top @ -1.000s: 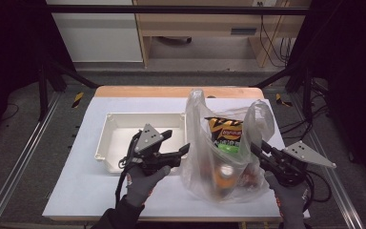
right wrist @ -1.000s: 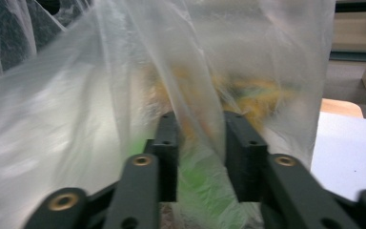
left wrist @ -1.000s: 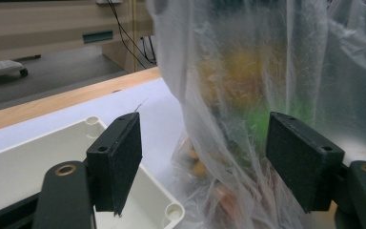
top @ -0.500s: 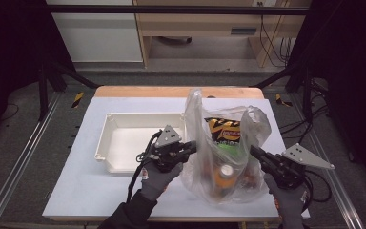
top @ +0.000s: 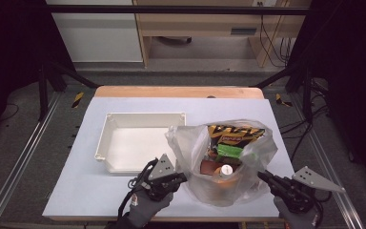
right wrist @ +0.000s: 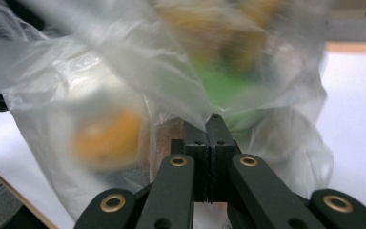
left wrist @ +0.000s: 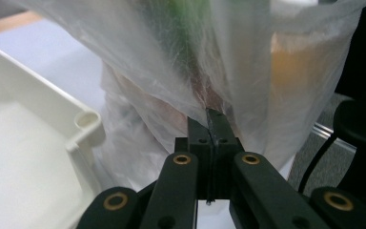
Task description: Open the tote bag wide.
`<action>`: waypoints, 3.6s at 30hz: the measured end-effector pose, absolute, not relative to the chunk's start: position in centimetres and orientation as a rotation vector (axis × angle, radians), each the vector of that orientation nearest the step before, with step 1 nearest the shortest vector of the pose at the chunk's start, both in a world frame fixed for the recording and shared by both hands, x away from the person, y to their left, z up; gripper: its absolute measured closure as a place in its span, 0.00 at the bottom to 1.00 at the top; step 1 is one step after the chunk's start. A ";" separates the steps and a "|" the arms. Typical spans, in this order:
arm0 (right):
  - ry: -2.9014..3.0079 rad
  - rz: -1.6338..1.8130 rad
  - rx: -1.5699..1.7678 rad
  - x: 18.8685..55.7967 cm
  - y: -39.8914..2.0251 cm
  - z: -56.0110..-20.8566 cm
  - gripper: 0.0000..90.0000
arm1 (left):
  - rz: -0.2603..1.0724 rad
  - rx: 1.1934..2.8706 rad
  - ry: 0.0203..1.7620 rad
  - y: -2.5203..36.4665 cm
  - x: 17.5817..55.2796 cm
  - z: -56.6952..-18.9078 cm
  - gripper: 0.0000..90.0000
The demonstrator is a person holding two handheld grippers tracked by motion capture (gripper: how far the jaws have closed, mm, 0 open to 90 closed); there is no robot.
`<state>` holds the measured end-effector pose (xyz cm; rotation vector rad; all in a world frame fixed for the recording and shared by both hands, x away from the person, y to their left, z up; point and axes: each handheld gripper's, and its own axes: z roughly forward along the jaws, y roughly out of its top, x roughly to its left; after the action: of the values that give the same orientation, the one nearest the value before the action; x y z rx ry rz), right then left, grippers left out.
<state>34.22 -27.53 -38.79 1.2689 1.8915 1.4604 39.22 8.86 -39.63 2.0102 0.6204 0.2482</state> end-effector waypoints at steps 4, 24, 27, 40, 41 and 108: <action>1.910 1.443 1.342 34.3 -28.0 -40.8 1.00 | 0.234 2.033 0.628 8.4 39.3 -41.5 1.00; 1.937 1.201 1.520 35.4 -28.7 -44.4 1.00 | 0.247 2.152 0.650 7.5 40.2 -46.7 1.00; 1.935 1.170 1.562 35.4 -29.0 -44.7 1.00 | 0.248 2.157 0.660 7.6 40.3 -46.9 1.00; 1.873 1.211 1.475 34.9 -29.1 -44.1 0.60 | 0.262 2.152 0.674 7.6 40.4 -47.3 0.99; 1.859 1.234 1.454 34.7 -29.1 -43.7 0.56 | 0.262 2.152 0.674 7.6 40.4 -47.3 0.99; 1.866 1.266 1.465 34.0 -29.7 -43.0 1.00 | 0.224 2.033 0.656 10.8 40.2 -41.6 1.00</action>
<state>34.01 -29.69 -43.04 1.4650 1.8661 1.2657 40.19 10.84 -41.60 2.0327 0.6561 0.2237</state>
